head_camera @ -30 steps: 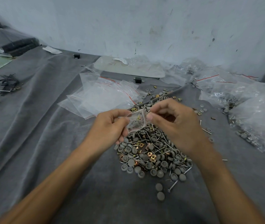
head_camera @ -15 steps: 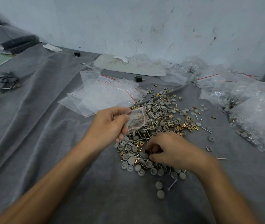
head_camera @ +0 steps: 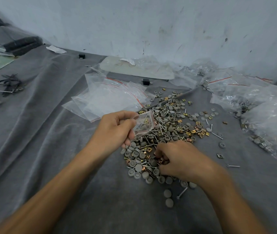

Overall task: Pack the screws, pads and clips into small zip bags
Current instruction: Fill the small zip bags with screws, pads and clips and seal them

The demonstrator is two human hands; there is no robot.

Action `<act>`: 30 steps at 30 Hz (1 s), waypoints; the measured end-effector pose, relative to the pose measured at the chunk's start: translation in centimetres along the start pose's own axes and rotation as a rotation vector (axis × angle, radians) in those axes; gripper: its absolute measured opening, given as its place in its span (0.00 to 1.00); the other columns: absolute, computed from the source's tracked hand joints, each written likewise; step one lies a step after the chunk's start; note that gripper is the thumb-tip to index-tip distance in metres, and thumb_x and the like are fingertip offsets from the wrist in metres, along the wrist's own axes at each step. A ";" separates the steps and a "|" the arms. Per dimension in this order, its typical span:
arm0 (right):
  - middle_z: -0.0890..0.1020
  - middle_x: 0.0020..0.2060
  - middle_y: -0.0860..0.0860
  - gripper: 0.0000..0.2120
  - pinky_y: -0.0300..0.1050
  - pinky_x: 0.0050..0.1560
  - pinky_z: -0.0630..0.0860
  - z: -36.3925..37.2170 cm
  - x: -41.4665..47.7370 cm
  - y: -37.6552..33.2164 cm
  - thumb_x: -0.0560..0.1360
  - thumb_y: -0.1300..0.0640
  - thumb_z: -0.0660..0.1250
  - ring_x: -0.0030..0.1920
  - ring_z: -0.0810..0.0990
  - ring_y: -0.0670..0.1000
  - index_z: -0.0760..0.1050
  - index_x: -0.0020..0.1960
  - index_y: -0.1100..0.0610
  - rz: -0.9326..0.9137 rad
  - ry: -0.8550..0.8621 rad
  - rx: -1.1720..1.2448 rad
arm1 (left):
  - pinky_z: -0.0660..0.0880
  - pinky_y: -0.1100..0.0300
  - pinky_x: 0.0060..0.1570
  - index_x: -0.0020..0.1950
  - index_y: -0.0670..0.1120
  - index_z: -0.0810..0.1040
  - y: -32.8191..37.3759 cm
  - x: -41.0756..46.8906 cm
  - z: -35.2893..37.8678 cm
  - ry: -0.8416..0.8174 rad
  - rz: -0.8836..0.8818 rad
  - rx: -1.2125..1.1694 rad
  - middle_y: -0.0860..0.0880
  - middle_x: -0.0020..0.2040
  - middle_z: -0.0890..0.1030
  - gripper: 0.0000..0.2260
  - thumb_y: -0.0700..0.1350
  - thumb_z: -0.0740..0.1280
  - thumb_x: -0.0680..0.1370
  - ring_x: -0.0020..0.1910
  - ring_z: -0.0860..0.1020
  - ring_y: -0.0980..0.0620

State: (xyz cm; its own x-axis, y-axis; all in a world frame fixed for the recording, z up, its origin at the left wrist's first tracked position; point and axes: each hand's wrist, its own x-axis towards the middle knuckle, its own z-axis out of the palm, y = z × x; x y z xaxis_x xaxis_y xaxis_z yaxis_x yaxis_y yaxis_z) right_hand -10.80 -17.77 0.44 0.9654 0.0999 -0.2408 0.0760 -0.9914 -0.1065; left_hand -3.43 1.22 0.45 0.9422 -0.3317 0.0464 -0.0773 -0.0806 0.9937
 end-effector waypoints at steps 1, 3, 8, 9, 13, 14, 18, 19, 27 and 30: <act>0.81 0.48 0.49 0.16 0.53 0.51 0.79 0.0 0.0 -0.1 0.72 0.48 0.69 0.51 0.79 0.54 0.75 0.59 0.47 0.000 0.001 0.004 | 0.69 0.65 0.21 0.55 0.50 0.80 0.0 0.0 0.0 0.001 0.001 0.003 0.49 0.26 0.78 0.10 0.37 0.63 0.82 0.22 0.73 0.56; 0.81 0.48 0.49 0.16 0.54 0.52 0.79 0.1 0.0 -0.2 0.73 0.48 0.70 0.52 0.79 0.55 0.75 0.60 0.47 0.001 0.012 0.005 | 0.69 0.65 0.21 0.55 0.49 0.80 0.0 -0.1 0.0 0.001 0.000 0.004 0.49 0.26 0.78 0.10 0.37 0.63 0.82 0.22 0.73 0.56; 0.81 0.47 0.49 0.14 0.54 0.51 0.79 0.2 0.0 -0.3 0.73 0.48 0.70 0.50 0.79 0.55 0.76 0.56 0.50 -0.003 0.032 0.002 | 0.69 0.66 0.21 0.55 0.50 0.80 0.1 -0.2 0.0 -0.004 0.001 0.002 0.49 0.26 0.78 0.10 0.37 0.63 0.82 0.22 0.73 0.55; 0.80 0.46 0.49 0.12 0.54 0.50 0.79 0.1 0.0 -0.2 0.73 0.49 0.70 0.49 0.79 0.55 0.76 0.55 0.50 -0.002 0.024 0.009 | 0.69 0.66 0.21 0.55 0.50 0.80 0.1 -0.2 -0.1 -0.005 0.002 0.002 0.49 0.26 0.78 0.10 0.37 0.63 0.82 0.22 0.73 0.55; 0.79 0.42 0.48 0.10 0.51 0.47 0.78 -0.5 -0.2 0.4 0.72 0.50 0.70 0.45 0.78 0.52 0.73 0.50 0.49 0.017 -0.028 0.072 | 0.70 0.66 0.22 0.54 0.52 0.80 -0.1 -0.1 -0.2 -0.009 0.010 0.013 0.49 0.27 0.79 0.11 0.38 0.63 0.82 0.23 0.74 0.56; 0.78 0.42 0.47 0.09 0.50 0.46 0.78 -0.7 -0.3 0.6 0.72 0.51 0.71 0.44 0.78 0.50 0.72 0.49 0.49 0.019 -0.039 0.092 | 0.70 0.66 0.22 0.54 0.52 0.80 -0.1 -0.1 -0.2 -0.009 0.011 0.014 0.49 0.27 0.79 0.11 0.38 0.63 0.82 0.23 0.74 0.56; 0.76 0.39 0.44 0.10 0.44 0.40 0.72 -1.2 -0.5 1.1 0.72 0.52 0.72 0.40 0.74 0.44 0.70 0.45 0.48 -0.006 -0.086 0.113 | 0.70 0.65 0.22 0.54 0.52 0.80 -0.3 0.0 -0.1 -0.008 0.011 0.011 0.49 0.27 0.79 0.11 0.38 0.63 0.82 0.23 0.73 0.56; 0.76 0.39 0.44 0.10 0.43 0.39 0.71 -1.3 -0.6 1.2 0.72 0.52 0.72 0.40 0.74 0.43 0.70 0.45 0.48 -0.010 -0.099 0.113 | 0.69 0.65 0.22 0.54 0.52 0.80 -0.3 0.0 -0.1 -0.010 0.012 0.008 0.49 0.27 0.79 0.11 0.38 0.63 0.82 0.23 0.73 0.56; 0.81 0.40 0.44 0.04 0.34 0.38 0.72 -1.5 -0.7 2.8 0.76 0.51 0.71 0.41 0.78 0.41 0.79 0.50 0.47 -0.038 -0.017 0.200 | 0.69 0.66 0.21 0.54 0.52 0.80 -0.3 0.0 0.0 -0.025 0.011 0.005 0.48 0.27 0.79 0.11 0.37 0.63 0.82 0.23 0.73 0.56; 0.82 0.39 0.42 0.03 0.39 0.42 0.74 -1.7 -0.7 3.9 0.78 0.49 0.70 0.41 0.80 0.42 0.76 0.47 0.44 -0.054 0.180 0.379 | 0.69 0.66 0.22 0.55 0.52 0.80 -0.4 0.0 0.0 -0.030 0.012 0.008 0.48 0.27 0.79 0.11 0.37 0.63 0.82 0.23 0.73 0.56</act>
State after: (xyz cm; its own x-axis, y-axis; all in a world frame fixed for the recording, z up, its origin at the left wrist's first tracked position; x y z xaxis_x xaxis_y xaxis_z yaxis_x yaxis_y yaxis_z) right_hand -10.81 -21.90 1.81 0.9933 0.1009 -0.0560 0.0630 -0.8807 -0.4694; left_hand -3.40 1.27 0.05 0.9311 -0.3606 0.0555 -0.0916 -0.0837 0.9923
